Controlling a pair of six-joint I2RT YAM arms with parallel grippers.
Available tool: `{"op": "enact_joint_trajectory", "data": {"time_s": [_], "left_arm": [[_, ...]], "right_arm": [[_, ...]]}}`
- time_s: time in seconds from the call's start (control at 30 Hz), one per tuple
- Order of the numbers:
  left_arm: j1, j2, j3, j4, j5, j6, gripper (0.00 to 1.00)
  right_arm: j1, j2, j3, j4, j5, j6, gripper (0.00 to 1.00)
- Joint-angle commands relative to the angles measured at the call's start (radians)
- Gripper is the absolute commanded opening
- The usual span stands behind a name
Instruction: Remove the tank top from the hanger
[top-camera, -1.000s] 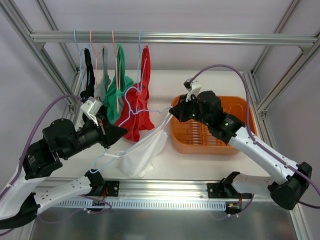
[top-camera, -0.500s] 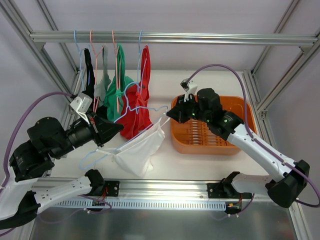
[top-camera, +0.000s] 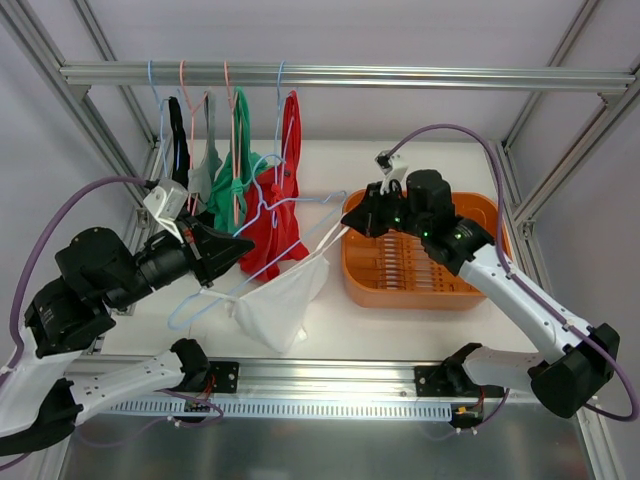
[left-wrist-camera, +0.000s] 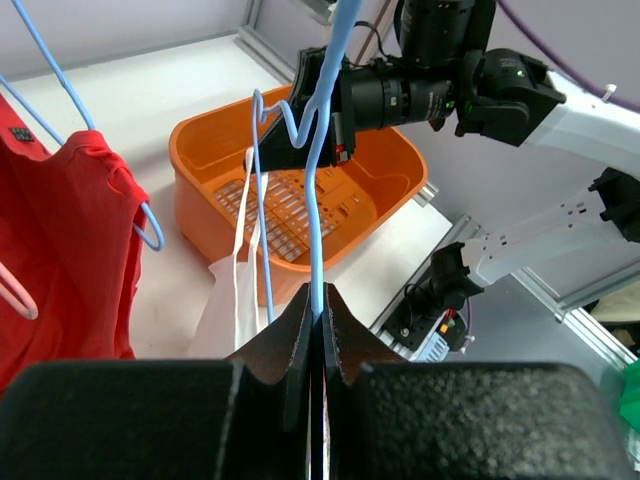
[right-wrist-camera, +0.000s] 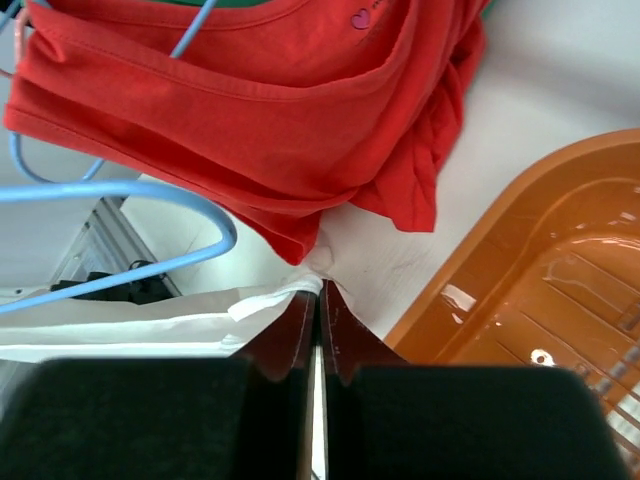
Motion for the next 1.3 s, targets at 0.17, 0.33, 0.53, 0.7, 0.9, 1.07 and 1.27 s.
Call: {"op": "enact_joint_trajectory", "data": {"time_s": [0.17,0.33,0.53,0.7,0.9,1.07,1.27], "left_arm": [[-0.006,-0.027,-0.098,0.433,0.092,0.062,0.00],[-0.006,0.013,-0.208,0.852,0.172,0.152,0.00],[-0.006,0.076,-0.452,1.385,0.097,0.312,0.00],[-0.006,0.137,-0.549,1.681,-0.055,0.373,0.00],[-0.006,0.170,-0.630,1.948,-0.126,0.415,0.00],[-0.006,0.205,-0.649,2.073,-0.144,0.468,0.00],[-0.006,0.275,-0.666,2.248,-0.118,0.491,0.00]], "right_arm": [[0.123,-0.030,-0.078,0.149,-0.108,0.095,0.04],[0.186,-0.096,-0.209,0.222,-0.097,0.155,0.04],[0.264,-0.164,-0.350,0.320,-0.062,0.219,0.10],[0.323,-0.167,-0.361,0.334,-0.017,0.212,0.14],[0.358,-0.089,-0.310,0.325,-0.008,0.194,0.37],[0.375,-0.073,-0.287,0.322,0.014,0.178,0.62],[0.378,-0.081,-0.298,0.319,0.020,0.172,0.77]]}}
